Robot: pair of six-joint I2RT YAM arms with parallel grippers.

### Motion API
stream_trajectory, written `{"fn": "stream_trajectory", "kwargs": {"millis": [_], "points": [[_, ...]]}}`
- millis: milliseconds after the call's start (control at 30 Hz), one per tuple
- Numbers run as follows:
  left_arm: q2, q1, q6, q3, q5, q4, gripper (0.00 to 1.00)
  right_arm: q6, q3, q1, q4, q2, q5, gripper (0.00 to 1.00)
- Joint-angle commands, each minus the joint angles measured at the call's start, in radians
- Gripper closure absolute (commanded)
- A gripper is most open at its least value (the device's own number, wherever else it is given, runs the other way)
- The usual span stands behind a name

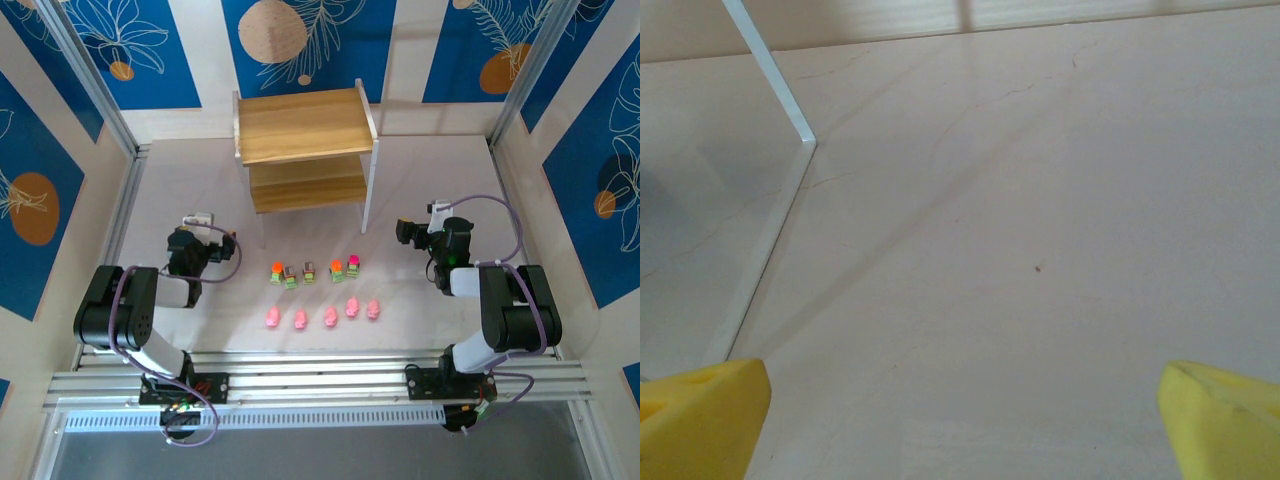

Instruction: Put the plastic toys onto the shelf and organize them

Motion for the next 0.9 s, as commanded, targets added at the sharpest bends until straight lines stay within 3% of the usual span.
{"fn": "stream_trajectory", "kwargs": {"millis": [0, 233, 400, 600, 867], "points": [[-0.011, 0.013, -0.015, 0.003, 0.031, 0.029, 0.0, 0.003, -0.014, 0.002, 0.03, 0.006, 0.008, 0.01], [-0.015, 0.012, -0.024, -0.104, -0.005, 0.234, 0.0, 0.003, -0.025, 0.0, 0.049, 0.002, -0.003, 0.01], [-0.097, -0.007, -0.023, -0.162, -0.071, 0.272, 0.0, 0.003, -0.036, 0.007, 0.036, -0.043, 0.02, 0.01], [-0.284, -0.136, 0.037, -0.166, -0.276, 0.089, 0.0, -0.001, -0.007, 0.05, -0.09, -0.139, 0.148, 0.01], [-0.55, -0.377, 0.085, -0.132, -0.512, -0.164, 0.0, 0.049, 0.049, 0.17, -0.271, -0.247, 0.451, 0.01]]}}
